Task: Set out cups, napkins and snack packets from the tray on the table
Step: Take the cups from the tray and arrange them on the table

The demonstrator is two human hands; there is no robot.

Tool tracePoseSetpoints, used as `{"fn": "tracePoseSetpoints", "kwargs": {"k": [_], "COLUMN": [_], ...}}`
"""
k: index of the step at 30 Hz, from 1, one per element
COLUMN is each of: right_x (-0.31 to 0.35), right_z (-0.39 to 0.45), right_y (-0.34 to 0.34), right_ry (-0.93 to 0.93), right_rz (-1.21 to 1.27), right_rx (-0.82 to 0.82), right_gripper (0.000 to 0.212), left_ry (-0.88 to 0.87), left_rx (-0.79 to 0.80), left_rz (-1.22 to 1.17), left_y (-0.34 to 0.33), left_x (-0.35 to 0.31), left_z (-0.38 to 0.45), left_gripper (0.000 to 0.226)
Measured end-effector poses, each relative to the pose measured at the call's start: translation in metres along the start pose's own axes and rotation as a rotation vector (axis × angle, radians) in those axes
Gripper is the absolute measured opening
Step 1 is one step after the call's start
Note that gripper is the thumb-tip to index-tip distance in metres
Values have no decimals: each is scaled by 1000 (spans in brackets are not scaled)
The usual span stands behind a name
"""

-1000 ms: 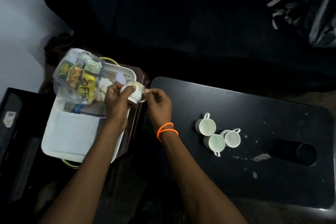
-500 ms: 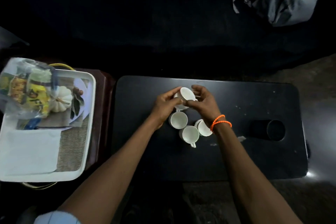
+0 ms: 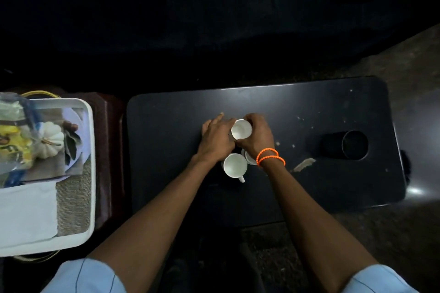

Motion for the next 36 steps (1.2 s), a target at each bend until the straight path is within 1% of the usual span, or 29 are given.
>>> {"fn": "tracePoseSetpoints", "kwargs": {"k": [2, 3, 4, 6, 7, 8, 9, 11, 12, 13, 15, 17, 22, 25, 27, 29, 31, 34, 36], "right_x": [1, 3, 4, 2, -2, -8, -16, -34, -39, -41, -40, -38, -41, -37, -34, -33, -33, -32, -31], "right_z": [-3, -8, -17, -48, -68, -89, -107, -132, -140, -145, -150, -154, -164, -156, -148, -146, -150, -165, -177], "right_y": [4, 9, 18, 37, 41, 40, 34, 12, -2, -16, -39, -55, -66, -68, -68, -69, -69, -71, -74], "right_ry": [15, 20, 9, -56, -105, -173, -266, -463, -520, -543, -562, -570, -596, -539, -496, -495, -504, -509, -518], "right_rz": [-12, -19, -16, 24, 55, 97, 162, 347, 433, 509, 630, 695, 726, 765, 786, 794, 797, 801, 819], "right_rx": [31, 2, -81, -368, -505, -601, -646, -620, -577, -531, -449, -399, -351, -316, -289, -283, -277, -254, -248], "right_gripper": [70, 70, 66, 46, 34, 24, 18, 13, 12, 11, 14, 15, 14, 27, 31, 27, 23, 23, 22], "left_ry": [64, 118, 178, 299, 379, 475, 578, 738, 769, 769, 704, 631, 519, 465, 451, 479, 547, 629, 675], "left_rx": [-115, -210, -314, -494, -546, -565, -554, -478, -425, -371, -275, -217, -198, -158, -154, -172, -180, -181, -171], "left_rz": [-86, -166, -265, -459, -532, -596, -658, -786, -834, -859, -851, -809, -714, -684, -676, -698, -803, -913, -950], "left_y": [9, 16, 22, 24, 19, 9, -3, -31, -43, -53, -64, -67, -59, -59, -59, -59, -63, -73, -81], "left_x": [2, 7, 13, 29, 37, 45, 52, 62, 64, 66, 65, 62, 63, 65, 67, 71, 78, 88, 97], "left_z": [-10, -19, -31, -62, -77, -91, -104, -120, -124, -126, -125, -123, -118, -117, -117, -120, -124, -136, -147], "left_gripper": [56, 56, 53, 49, 47, 47, 47, 45, 43, 39, 33, 34, 34, 35, 38, 40, 41, 34, 39]}}
Point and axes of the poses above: each hand's wrist, its own z-axis towards the middle knuckle, its own y-axis out of the back of the hand, x = y × z, the point moved 8 cm from there along z, towards the middle knuckle, and after that the axes turned 11 degrees about y, right-handed, at the moved point
